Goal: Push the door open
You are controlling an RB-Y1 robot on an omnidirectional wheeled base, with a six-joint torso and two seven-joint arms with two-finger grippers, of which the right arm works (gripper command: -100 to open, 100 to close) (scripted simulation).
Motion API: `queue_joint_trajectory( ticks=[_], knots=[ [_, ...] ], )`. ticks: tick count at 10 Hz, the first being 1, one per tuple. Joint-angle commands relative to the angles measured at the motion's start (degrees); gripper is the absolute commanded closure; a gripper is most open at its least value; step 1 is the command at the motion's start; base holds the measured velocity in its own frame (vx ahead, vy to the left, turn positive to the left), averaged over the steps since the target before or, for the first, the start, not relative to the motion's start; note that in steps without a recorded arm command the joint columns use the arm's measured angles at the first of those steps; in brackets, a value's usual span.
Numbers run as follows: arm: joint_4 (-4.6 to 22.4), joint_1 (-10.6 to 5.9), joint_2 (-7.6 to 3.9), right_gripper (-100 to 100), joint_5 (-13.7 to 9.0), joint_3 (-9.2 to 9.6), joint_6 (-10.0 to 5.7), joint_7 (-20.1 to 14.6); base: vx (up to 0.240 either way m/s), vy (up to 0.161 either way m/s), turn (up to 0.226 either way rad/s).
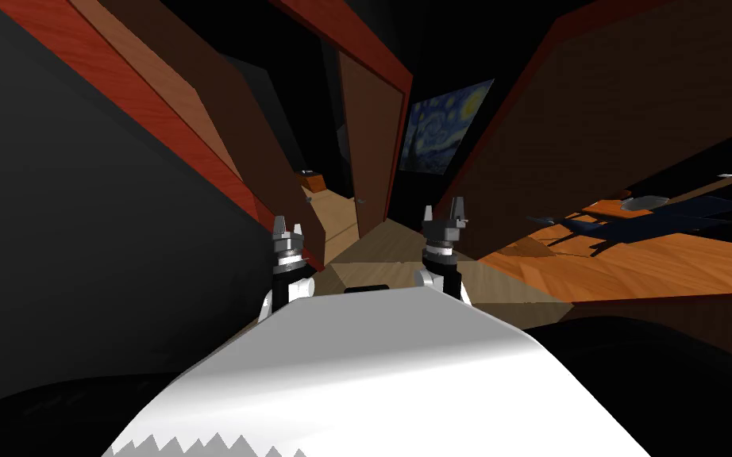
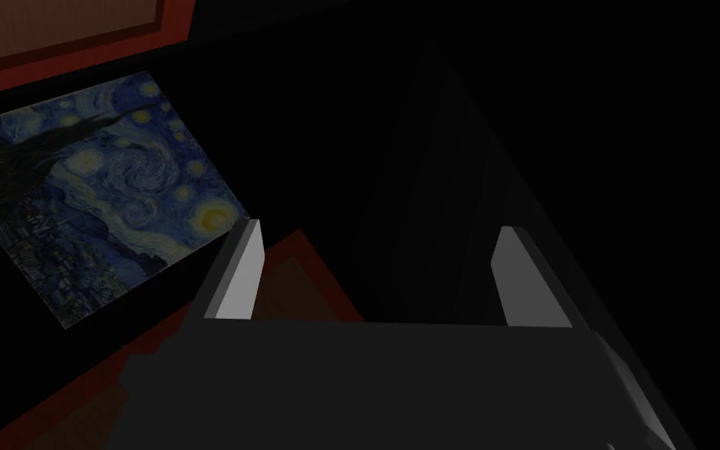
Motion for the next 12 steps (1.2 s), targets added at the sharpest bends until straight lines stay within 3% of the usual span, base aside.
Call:
queue_joint_trajectory(
  ticks=[1,6,12],
  knots=[
    [1.83,-0.48,-0.66,-100,-0.28,0.6,-0.31,0.28,0.138,-0.002,0.065],
    [6.72,-1.75,-2.08,-100,-1.04,2.22,-1.13,1.01,0.155,-0.037,0.063],
    [14.88,-3.88,-3.88,-100,-2.3,4.91,-2.5,2.24,0.141,-0.033,0.074]
  ],
)
